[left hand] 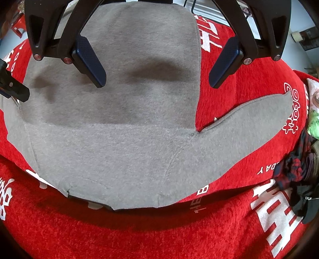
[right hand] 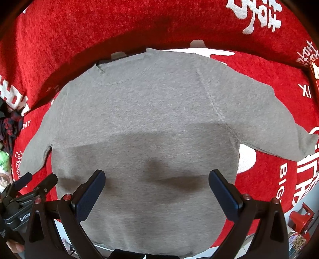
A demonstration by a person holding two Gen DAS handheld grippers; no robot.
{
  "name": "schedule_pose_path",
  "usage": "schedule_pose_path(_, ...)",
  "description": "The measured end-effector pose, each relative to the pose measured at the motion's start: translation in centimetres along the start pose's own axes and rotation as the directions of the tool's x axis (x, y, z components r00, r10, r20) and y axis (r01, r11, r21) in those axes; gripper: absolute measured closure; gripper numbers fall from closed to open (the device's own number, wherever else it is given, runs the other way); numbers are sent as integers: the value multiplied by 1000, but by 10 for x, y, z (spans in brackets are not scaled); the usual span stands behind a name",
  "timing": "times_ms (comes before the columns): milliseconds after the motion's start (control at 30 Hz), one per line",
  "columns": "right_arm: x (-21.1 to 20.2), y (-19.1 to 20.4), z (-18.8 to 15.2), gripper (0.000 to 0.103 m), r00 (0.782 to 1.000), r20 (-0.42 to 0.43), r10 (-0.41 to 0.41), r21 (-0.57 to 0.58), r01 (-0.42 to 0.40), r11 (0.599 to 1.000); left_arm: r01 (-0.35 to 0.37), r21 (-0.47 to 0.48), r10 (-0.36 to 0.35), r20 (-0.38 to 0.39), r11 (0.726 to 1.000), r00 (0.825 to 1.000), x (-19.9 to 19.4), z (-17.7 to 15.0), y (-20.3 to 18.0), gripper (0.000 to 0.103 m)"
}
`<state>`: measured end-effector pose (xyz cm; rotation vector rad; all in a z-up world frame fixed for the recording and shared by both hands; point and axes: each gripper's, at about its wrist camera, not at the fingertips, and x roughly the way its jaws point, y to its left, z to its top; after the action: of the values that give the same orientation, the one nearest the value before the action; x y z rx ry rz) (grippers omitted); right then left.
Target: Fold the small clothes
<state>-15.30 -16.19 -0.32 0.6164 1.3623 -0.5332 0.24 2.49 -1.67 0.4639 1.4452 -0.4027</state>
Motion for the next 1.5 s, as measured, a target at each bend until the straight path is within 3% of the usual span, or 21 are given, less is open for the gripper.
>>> schedule_pose_path(633,1,13,-1,0,1000,-4,-10,-32,10,999,41,-41,-41,5,998,999,6,-1,21,0)
schedule_pose_path(867,5,33,-7,0,1000,-14,22,-79,-23,997,133,-211,-135,4,968,991,13,-10,69,0)
schedule_pose_path(967,8,47,-13,0,999,-27,32,-115,-34,993,187,-277,-177,62,943,982,18,-15,99,0)
schedule_pose_path(1033,11,57,-16,0,999,-37,31,-139,-36,990,231,-332,-203,119,915,972,19,-20,124,0)
schedule_pose_path(1100,14,67,-20,0,998,-50,38,-155,-46,987,293,-397,-234,191,870,953,23,-27,153,0)
schedule_pose_path(1233,21,87,-26,0,997,-69,47,-187,-59,981,410,-517,-270,326,752,906,42,-44,217,0)
schedule_pose_path(1400,31,115,-34,0,995,-87,52,-246,-72,967,506,-636,-301,410,582,861,82,-65,276,0)
schedule_pose_path(1500,34,128,-40,0,992,-108,60,-264,-87,961,537,-668,-296,450,515,843,99,-74,297,0)
